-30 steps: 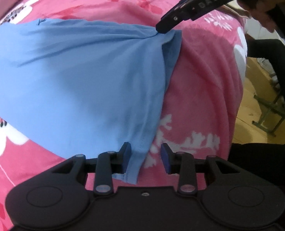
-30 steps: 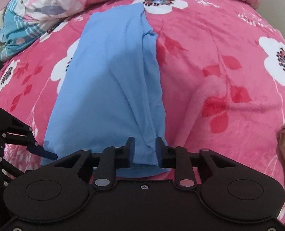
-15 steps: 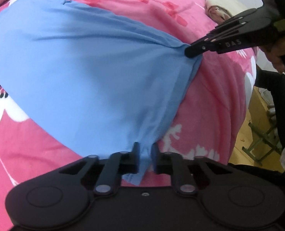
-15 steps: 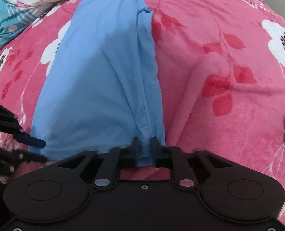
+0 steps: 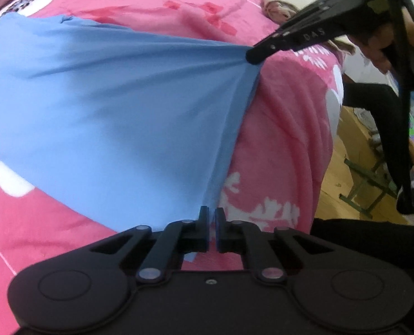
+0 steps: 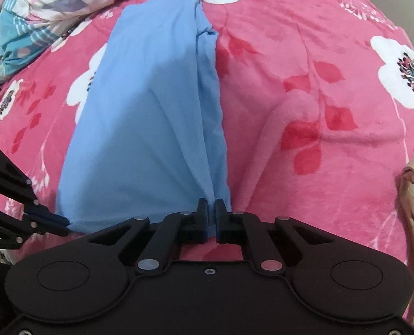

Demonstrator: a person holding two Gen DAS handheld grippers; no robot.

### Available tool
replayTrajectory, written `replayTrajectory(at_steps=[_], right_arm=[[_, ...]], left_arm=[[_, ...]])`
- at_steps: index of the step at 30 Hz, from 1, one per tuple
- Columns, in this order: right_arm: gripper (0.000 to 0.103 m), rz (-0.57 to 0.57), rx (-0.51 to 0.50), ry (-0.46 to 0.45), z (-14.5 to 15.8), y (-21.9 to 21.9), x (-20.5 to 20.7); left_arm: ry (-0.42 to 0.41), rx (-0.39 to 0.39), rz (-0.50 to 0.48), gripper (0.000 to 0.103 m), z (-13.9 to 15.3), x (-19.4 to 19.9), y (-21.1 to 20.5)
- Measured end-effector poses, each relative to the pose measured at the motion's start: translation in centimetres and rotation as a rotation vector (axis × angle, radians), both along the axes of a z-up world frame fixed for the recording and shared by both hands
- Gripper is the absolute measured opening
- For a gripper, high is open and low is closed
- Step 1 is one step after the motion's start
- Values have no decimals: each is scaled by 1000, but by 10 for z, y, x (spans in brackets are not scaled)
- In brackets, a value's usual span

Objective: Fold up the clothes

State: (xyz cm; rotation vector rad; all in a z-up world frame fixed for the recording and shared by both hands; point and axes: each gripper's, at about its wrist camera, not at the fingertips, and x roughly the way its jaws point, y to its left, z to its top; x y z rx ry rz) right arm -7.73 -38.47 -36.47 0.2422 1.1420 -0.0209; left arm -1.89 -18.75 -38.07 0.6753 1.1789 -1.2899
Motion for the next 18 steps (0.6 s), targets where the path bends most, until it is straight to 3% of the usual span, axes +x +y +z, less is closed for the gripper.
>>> replayTrajectory(at_steps=[9, 14, 18], right_arm=[[5, 27, -25, 42, -19, 0, 4], [6, 51, -45, 69, -23, 1, 2], [22, -26, 21, 73, -17, -12, -4]], left_arm=[[43, 39, -2, 4, -16, -2, 0], [68, 46, 13, 5, -11, 3, 2], [59, 47, 36, 22, 2, 11, 11]])
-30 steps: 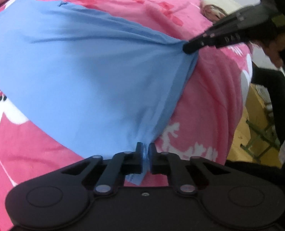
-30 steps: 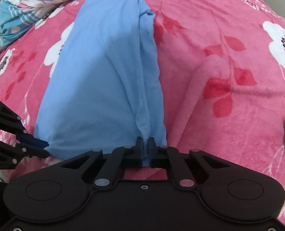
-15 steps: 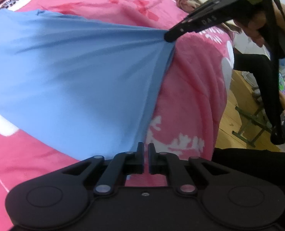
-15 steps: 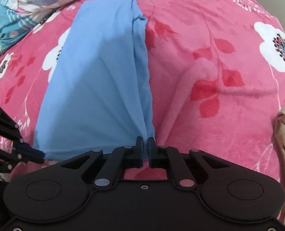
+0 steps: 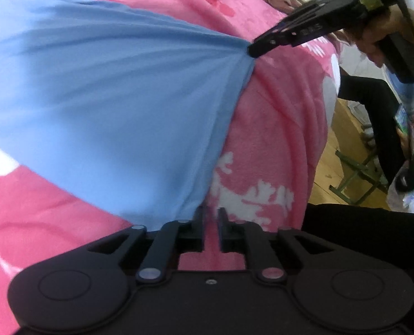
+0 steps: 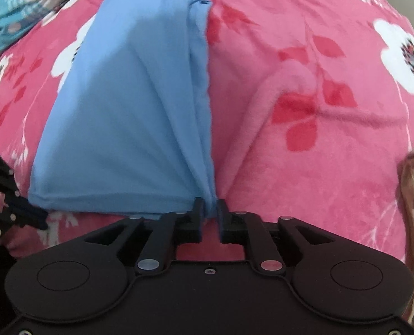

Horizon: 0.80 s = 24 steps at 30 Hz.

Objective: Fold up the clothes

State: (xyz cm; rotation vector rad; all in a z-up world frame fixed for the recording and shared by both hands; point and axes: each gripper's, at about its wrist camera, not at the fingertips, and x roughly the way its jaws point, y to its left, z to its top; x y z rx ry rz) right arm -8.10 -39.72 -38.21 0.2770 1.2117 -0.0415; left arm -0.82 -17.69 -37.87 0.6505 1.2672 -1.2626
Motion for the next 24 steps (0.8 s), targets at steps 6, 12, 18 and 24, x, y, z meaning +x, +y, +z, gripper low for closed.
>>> replayTrajectory(at_steps=[6, 12, 18, 24], right_arm=[[35, -46, -5, -57, 30, -15, 1], [36, 16, 3, -154, 45, -22, 58], [36, 140, 14, -216, 32, -14, 142], [34, 173, 25, -208, 5, -9, 202]], left_arm=[[-79, -24, 83, 26, 15, 29, 13], [-61, -74, 219, 25, 6, 60, 3], [39, -80, 252, 24, -15, 55, -12], [36, -86, 231, 27, -24, 33, -6]])
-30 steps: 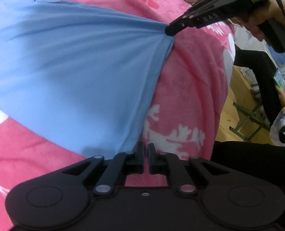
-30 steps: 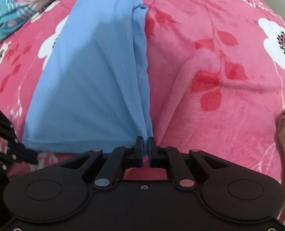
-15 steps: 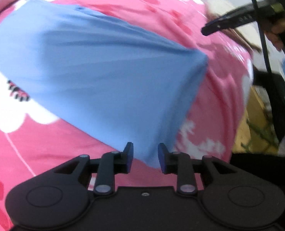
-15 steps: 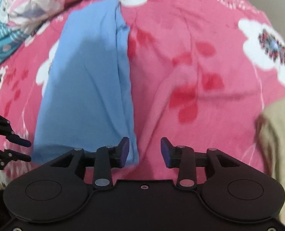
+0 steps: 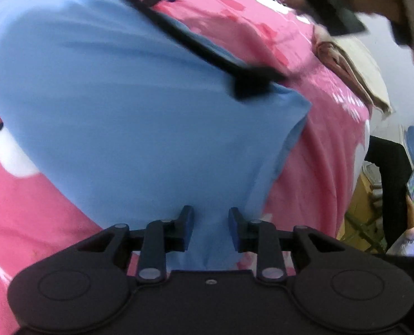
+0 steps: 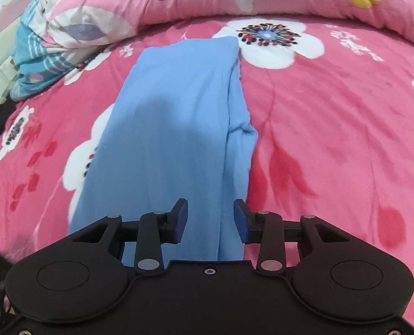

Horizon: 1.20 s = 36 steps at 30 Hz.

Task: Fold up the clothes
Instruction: 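Open left gripper and pinch the folded strip end with right gripper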

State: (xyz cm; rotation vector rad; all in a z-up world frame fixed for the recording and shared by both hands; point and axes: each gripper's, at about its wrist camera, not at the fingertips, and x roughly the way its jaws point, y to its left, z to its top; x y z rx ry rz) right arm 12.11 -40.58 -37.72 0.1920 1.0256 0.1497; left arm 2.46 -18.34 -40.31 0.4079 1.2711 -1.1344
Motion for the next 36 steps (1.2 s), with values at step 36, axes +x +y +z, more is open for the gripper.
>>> replayTrajectory(at_steps=[36], right_arm=[[9, 49, -141, 6, -30, -6, 25]], left_arm=[[3, -16, -47, 32, -3, -3, 1]])
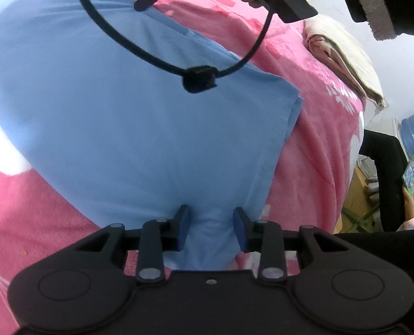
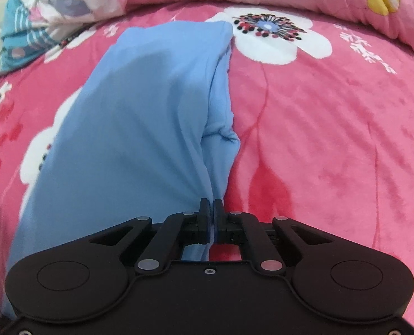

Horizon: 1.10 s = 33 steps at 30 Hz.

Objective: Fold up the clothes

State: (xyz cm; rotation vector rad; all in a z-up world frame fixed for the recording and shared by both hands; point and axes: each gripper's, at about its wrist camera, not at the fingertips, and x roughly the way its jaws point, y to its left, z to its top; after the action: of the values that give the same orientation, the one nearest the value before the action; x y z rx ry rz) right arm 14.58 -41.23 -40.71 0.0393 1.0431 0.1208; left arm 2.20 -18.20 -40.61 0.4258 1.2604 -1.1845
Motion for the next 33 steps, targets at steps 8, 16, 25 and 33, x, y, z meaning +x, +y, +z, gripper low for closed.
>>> replayTrajectory(at_steps=[8, 16, 25, 33], right_arm=[[19, -102, 44, -42, 37, -32, -36], [19, 50, 96, 54, 35, 10, -86], [18, 33, 55, 107, 9, 18, -103], [3, -9, -8, 115, 8, 5, -112]], left_arm=[[-11, -2, -11, 32, 1, -2, -1], [-32, 7, -31, 32, 2, -5, -1], [-54, 17, -48, 33, 2, -9, -3], [-58, 18, -56, 33, 2, -11, -3]])
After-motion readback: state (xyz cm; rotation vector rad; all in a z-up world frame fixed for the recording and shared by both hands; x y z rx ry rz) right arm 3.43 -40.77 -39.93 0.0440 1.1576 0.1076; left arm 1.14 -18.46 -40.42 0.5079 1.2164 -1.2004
